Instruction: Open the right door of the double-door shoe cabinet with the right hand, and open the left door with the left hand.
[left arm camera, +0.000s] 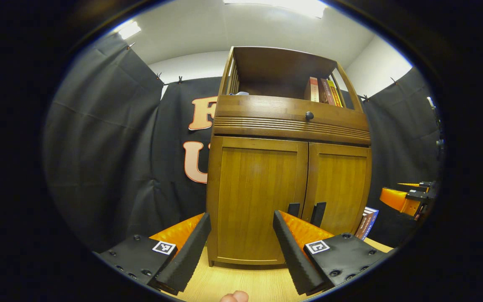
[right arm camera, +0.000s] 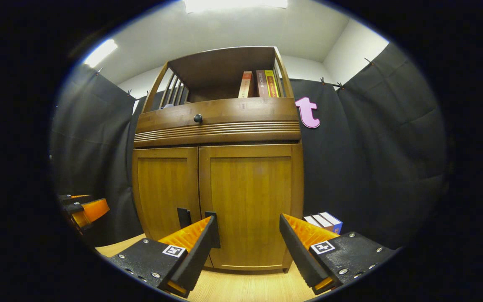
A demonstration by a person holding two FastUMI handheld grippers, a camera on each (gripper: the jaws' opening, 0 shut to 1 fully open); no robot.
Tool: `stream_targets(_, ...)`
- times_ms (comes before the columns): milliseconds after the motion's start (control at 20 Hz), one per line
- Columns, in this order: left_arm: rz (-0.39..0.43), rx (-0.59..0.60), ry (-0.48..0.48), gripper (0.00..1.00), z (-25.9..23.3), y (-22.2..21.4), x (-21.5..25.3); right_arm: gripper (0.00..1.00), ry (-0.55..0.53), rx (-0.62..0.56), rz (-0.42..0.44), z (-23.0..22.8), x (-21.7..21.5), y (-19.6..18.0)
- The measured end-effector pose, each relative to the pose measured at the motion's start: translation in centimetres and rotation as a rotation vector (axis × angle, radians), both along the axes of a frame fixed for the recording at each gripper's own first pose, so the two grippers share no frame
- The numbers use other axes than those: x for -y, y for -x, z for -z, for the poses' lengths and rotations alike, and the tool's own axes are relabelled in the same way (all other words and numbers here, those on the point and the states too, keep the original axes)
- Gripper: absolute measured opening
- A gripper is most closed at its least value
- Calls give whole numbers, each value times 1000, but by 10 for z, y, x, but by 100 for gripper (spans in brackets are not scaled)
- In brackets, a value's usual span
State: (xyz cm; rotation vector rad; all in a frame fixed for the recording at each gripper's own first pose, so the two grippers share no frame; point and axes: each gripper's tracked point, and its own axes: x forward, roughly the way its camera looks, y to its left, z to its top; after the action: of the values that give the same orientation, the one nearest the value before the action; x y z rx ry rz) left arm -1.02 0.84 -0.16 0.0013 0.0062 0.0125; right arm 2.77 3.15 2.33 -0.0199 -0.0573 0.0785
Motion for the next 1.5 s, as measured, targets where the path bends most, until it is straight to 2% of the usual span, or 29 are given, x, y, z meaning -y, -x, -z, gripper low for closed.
stream_targets(300, -34, -4, 0, 99, 3, 8, -16, 100, 49, 22, -55, -2, -31, -65)
stream_targets(450, -56, -5, -1, 96, 4, 11, -22, 100, 50, 3, -78, 17, -50, -94)
stream_targets(500, -58, -4, 5, 95, 3, 12, -23, 93, 56, -11, -81, 25, -55, -103)
stream_targets(650, -69, -1, 13, 94, 3, 18, -28, 93, 59, -57, -87, 46, -69, -125)
stream_targets(1100, -144, 16, -1, 99, -1, 25, -53, 93, 66, -125, -52, 88, -77, -155)
stream_targets(1400, -151, 23, -9, 99, -4, 24, -62, 92, 42, -142, -18, 102, -77, -169)
stream_targets(1450, -149, 24, -11, 99, -5, 23, -62, 82, 38, -136, -12, 102, -76, -170)
stream_targets(1500, -148, 24, -13, 99, -5, 22, -63, 79, 44, -132, -8, 102, -76, -169)
